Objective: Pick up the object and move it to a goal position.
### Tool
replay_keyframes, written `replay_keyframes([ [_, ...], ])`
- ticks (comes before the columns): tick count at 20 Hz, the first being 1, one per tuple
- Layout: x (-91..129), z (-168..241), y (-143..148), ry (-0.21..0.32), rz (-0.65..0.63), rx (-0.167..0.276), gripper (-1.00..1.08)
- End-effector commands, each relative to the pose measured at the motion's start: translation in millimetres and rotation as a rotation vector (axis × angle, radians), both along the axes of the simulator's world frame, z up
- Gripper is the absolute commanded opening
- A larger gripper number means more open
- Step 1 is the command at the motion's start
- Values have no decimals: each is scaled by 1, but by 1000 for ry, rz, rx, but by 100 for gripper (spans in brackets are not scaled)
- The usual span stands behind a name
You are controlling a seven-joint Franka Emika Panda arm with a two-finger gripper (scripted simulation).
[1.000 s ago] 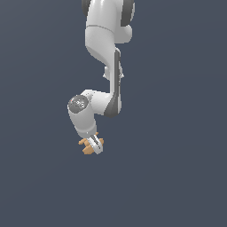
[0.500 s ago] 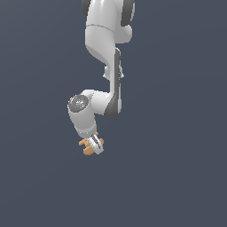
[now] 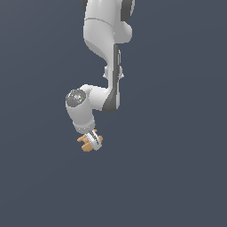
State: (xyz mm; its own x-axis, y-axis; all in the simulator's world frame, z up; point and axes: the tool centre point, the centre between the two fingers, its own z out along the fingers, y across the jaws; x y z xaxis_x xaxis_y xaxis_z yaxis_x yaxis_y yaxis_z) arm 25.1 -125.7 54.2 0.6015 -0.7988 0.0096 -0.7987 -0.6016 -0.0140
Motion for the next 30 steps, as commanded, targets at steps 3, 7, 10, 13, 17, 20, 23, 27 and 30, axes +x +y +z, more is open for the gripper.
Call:
replay_keyframes([
  [3,-14,19,-10,0,-1,1,-100],
  [7,-33,43,-21,2,-1,2,-100],
  [10,-50,64,-32,4,-1,2,-100],
  [13,-68,87,-44,6,-2,3,-100],
  [17,-92,119,-59,8,-2,4,-100],
  [20,-110,144,-72,10,-2,4,-100],
  [23,-127,167,-84,12,-3,3,-100],
  [27,-146,194,-97,14,-3,2,-100],
  [30,-157,211,-105,15,-3,1,-100],
])
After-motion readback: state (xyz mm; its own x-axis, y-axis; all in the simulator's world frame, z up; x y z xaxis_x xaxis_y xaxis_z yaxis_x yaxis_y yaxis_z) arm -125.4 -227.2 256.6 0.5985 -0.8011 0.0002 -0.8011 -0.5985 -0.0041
